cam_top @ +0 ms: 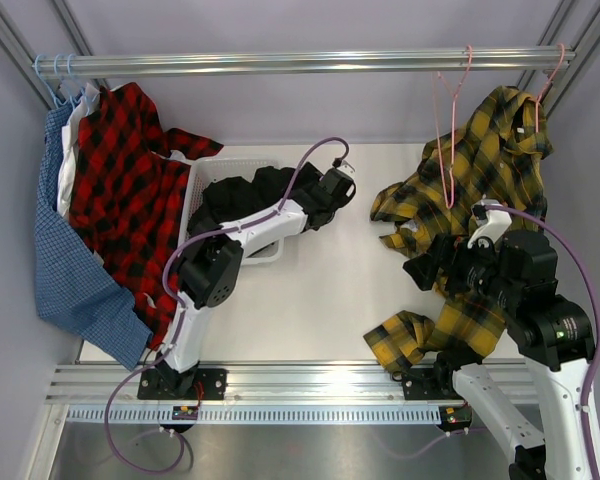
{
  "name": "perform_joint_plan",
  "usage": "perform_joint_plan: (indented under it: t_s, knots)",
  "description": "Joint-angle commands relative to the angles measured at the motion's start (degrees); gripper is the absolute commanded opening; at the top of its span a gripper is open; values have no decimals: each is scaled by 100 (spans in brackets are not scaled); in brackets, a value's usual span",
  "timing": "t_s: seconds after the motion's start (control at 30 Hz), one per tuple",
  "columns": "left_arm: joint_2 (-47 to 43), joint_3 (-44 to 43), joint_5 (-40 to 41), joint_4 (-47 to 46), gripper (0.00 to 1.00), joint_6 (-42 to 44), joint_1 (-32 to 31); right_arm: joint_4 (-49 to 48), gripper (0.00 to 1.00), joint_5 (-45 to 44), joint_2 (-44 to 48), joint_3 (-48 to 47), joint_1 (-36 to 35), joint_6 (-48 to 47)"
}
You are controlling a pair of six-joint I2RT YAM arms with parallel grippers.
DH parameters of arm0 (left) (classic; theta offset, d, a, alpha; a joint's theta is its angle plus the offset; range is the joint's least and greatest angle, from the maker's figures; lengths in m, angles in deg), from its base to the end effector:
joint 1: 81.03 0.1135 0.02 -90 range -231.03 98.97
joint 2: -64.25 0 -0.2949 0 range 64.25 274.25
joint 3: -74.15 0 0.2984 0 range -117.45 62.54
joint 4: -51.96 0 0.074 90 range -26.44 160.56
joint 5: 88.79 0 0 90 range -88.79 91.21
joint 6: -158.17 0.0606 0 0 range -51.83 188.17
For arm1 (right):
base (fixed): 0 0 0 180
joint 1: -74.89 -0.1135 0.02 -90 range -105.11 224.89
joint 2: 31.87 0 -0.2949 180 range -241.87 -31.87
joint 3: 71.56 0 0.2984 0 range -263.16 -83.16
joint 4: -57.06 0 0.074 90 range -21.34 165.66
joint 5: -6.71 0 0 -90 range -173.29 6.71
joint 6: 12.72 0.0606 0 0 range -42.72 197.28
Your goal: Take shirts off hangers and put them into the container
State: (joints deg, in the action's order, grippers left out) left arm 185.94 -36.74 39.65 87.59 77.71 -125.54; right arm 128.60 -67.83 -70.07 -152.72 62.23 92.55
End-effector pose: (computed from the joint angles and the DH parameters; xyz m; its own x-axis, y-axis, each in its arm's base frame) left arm 0.4199 -0.3599 0.2205 -0.4692 0.6433 -0.6051 0.3258 0.7629 0.5584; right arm 0.1164 0.0427 0.4359 -0.5661 0.1330 -0.8136 -0.3012 0.8853 0.3543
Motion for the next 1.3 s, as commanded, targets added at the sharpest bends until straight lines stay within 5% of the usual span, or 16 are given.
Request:
perform_joint_plan:
  t_s: [0.0,0.07,0.17,0.2,0.33,0.43,0.73,1.0,1.2,1.27]
  knots:
    - [232,-284,735,-741,99,917,56,184,100,-96,67,-128,-52,-59]
    - [442,-389,884,-803,93,979,109,211,99,-114,67,-146,-52,-59]
    - [435,-416,1165,-908,64,988,153,272,99,-140,84,-163,-52,-59]
    - [356,-381,1253,-970,46,988,153,290,100,-158,93,-181,-52,-59]
    - [-346,-57,1456,-1234,14,901,197,325,99,-210,145,-181,-52,-59]
    - [-926,137,1658,-990,6,638,329,316,99,-211,128,-181,-52,-50]
    - [-1543,1252,869,381,5,-1524,1515,281,99,-263,58,-277,-43,-103]
    - [-745,1685,-793,646,9,-2474,2262,184,100,-263,-4,-233,-52,-50]
    - [-330,1342,-1338,1024,30,-2413,2368,158,99,-333,-65,-312,-52,-41]
    - [-356,1298,-1479,1200,49,-2422,2394,184,99,-429,-135,-452,-52,-94]
